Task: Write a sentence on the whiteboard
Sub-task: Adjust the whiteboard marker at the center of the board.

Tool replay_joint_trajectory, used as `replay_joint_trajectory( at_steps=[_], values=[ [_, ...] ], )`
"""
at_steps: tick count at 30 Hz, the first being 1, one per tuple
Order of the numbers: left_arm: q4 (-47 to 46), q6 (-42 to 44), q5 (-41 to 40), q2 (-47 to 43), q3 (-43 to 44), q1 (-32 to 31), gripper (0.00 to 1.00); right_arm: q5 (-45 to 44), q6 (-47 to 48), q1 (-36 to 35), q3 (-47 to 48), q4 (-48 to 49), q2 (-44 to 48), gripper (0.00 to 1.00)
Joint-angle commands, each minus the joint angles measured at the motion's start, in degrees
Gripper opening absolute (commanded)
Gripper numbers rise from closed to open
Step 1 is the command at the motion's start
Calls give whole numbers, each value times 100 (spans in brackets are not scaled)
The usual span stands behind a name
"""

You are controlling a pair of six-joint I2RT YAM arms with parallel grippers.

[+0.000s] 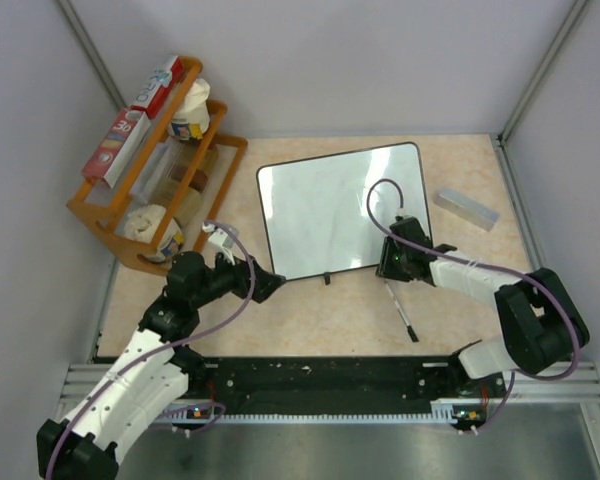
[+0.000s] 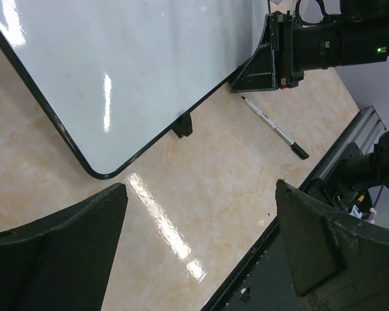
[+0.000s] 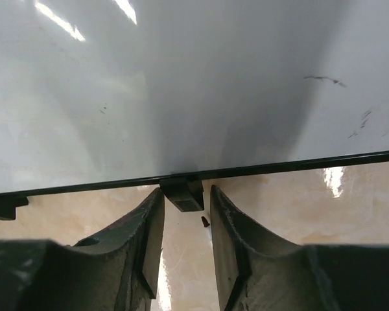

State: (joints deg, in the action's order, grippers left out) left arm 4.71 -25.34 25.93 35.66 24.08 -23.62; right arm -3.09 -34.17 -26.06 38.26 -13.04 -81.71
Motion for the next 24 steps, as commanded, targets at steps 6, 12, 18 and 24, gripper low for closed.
replay_joint_trajectory(
  at_steps=[6,12,18,24],
  values=[
    [-6,451,324,432,368,-11,99,98,183,75,-451,-365,1262,83],
    [135,706,325,1039,835,-178,99,37,280,75,-363,-972,1852,85],
    [-171,645,456,1487,1073,-503,99,98,218,75,-319,-1351,1510,73],
    [-717,355,781,1453,933,-530,99,458,200,75,-398,-1342,1150,47]
  ],
)
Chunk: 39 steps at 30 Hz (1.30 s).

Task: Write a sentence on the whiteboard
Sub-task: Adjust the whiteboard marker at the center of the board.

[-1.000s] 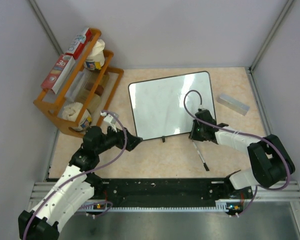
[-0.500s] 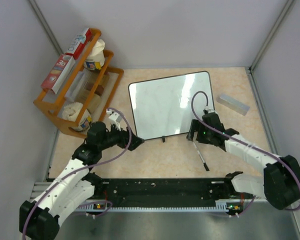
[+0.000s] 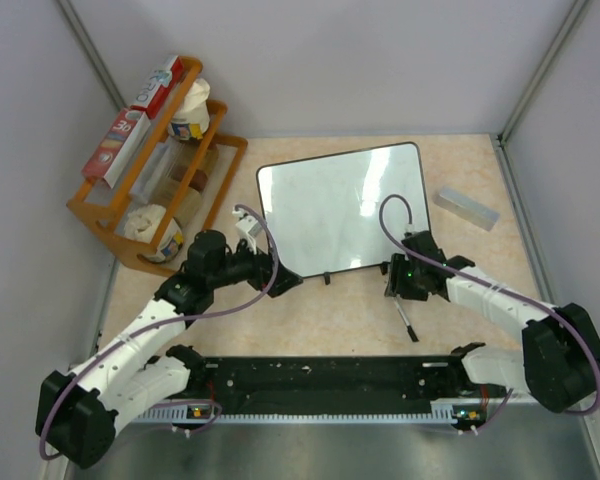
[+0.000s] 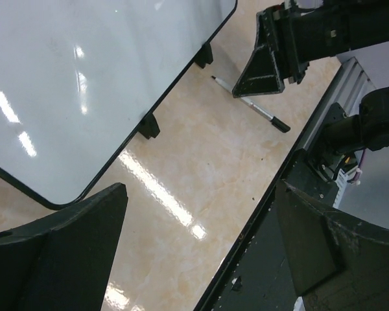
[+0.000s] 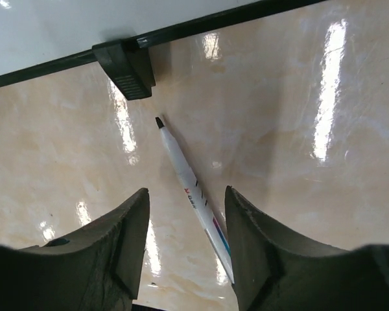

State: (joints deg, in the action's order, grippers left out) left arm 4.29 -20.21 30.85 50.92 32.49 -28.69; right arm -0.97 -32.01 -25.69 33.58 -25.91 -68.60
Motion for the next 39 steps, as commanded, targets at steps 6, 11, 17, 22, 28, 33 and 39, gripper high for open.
replay_joint_trajectory(
  at_steps=[6,11,17,22,28,33,39],
  values=[
    [-816,-212,281,-170,82,-23,99,352,-95,-137,-27,86,-417,17],
    [-790,-221,220,-222,108,-14,99,115,-121,-716,139,139,-803,1],
    [-571,-98,97,-328,100,-23,99,115,63,-1411,543,288,-1252,0],
    [-447,-36,44,-354,56,-23,99,343,458,-1912,816,534,-1235,13],
    [-456,34,61,-319,-67,-32,99,1264,678,-2036,624,1228,-779,48],
    [-456,104,88,-197,-103,-93,99,1626,854,-2036,535,1422,-436,61],
    [-194,542,-157,23,-6,-549,99,1179,933,-1879,562,1080,232,69]
  ],
)
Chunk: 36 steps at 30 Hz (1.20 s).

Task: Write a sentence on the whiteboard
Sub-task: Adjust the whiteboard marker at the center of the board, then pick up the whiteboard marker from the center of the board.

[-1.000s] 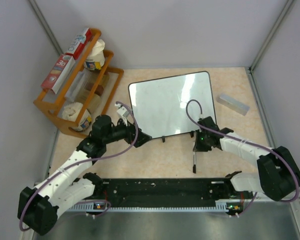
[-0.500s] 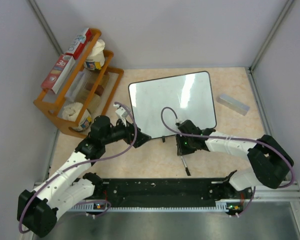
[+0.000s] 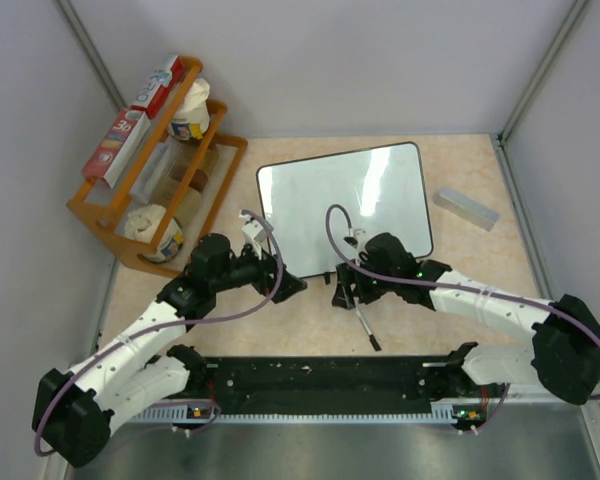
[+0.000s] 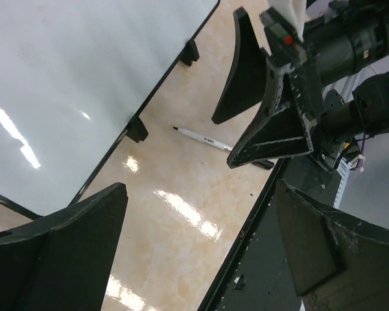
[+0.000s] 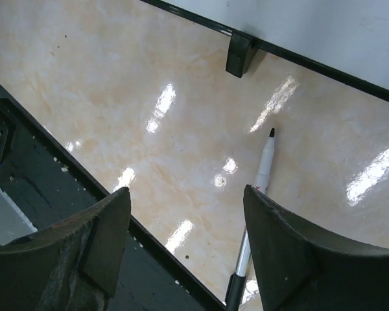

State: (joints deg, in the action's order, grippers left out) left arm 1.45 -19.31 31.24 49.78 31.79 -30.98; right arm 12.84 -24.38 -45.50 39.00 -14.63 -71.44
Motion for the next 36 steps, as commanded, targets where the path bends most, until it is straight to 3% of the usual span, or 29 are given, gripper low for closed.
replay_joint_trajectory(
  at_steps=[1,10,15,22,29,36],
  values=[
    [222,541,-311,198,125,-434,99,-342,171,172,20,-144,621,71],
    [444,1210,-1987,1384,1073,-2041,99,-63,188,1727,-156,-707,1694,88],
    [478,1649,-2614,2623,1742,-2631,99,34,13,2308,-331,-778,2194,93],
    [277,2843,-2633,3872,2586,-3316,99,-255,-58,2826,-525,-1023,2915,98],
    [268,4969,-1579,4592,2587,-3687,99,-572,-225,3090,-569,-1173,3145,98],
    [724,5613,-1253,5164,2876,-3705,96,-598,-216,3249,-587,-1200,3180,99]
  ],
)
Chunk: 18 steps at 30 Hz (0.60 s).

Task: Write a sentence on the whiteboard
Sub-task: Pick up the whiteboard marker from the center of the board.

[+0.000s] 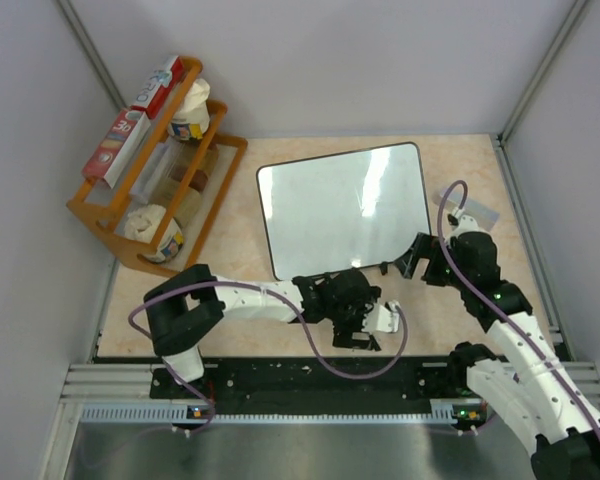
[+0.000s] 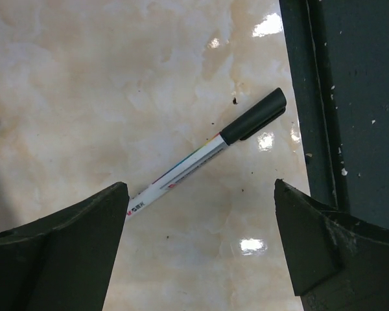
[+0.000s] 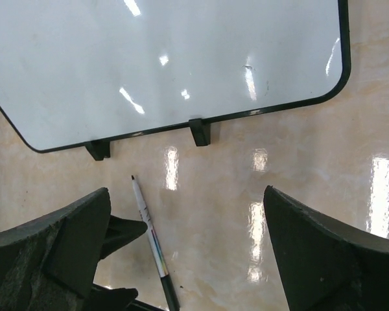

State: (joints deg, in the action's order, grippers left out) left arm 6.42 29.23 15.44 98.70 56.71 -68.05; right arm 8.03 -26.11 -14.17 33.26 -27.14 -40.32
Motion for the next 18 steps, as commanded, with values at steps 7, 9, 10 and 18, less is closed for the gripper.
replay_joint_trajectory(
  at_steps=[7,9,10,18],
  values=[
    [1106,1075,301,949,1131,11,72,-153,-44,187,6,33,111,99],
    [1439,1207,380,1116,1246,3,63,-162,-43,196,14,42,146,99],
    [1546,1190,433,1178,1342,11,61,-162,-43,187,14,24,155,98],
    [2259,1234,433,1460,1440,46,9,-170,-44,187,14,-2,182,99]
  ],
)
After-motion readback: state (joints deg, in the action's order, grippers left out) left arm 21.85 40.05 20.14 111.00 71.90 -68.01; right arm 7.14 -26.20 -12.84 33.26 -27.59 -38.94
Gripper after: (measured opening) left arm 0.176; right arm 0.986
